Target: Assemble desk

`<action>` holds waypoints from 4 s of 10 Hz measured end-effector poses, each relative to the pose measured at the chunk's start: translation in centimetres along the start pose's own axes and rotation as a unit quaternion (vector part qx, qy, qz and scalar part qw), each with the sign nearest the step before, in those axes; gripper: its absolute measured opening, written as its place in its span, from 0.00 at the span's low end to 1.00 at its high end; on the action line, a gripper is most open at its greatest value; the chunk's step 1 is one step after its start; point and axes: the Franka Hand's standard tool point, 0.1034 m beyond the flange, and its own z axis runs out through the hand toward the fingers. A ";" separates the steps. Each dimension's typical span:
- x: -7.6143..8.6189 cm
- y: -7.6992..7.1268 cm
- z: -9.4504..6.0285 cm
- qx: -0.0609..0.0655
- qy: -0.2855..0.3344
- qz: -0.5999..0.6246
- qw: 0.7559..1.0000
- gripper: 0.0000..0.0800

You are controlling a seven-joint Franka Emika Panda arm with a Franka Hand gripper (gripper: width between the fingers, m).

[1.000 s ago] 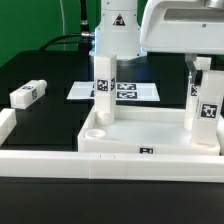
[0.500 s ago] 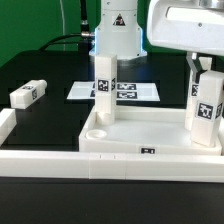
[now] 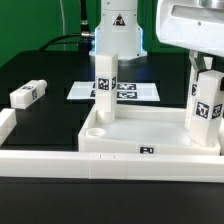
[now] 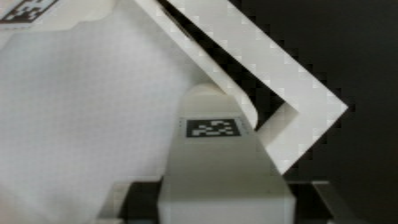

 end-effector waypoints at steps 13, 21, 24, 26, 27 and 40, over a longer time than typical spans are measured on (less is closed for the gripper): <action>-0.3 -0.3 0.4 0.043 -0.008 0.175 0.984 0.80; -0.5 -0.3 0.7 0.031 0.018 -0.103 0.994 0.81; -0.7 -0.4 0.9 0.026 0.030 -0.234 0.971 0.81; -0.7 -0.4 0.8 0.022 0.034 -0.293 0.955 0.81; -0.7 -0.4 0.8 0.020 0.036 -0.342 0.939 0.81; 0.4 -0.1 0.7 0.026 0.033 -0.377 0.925 0.36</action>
Offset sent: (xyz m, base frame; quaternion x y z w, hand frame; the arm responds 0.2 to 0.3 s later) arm -0.0112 -0.0048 -0.0053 0.0806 0.0081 0.3257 0.9420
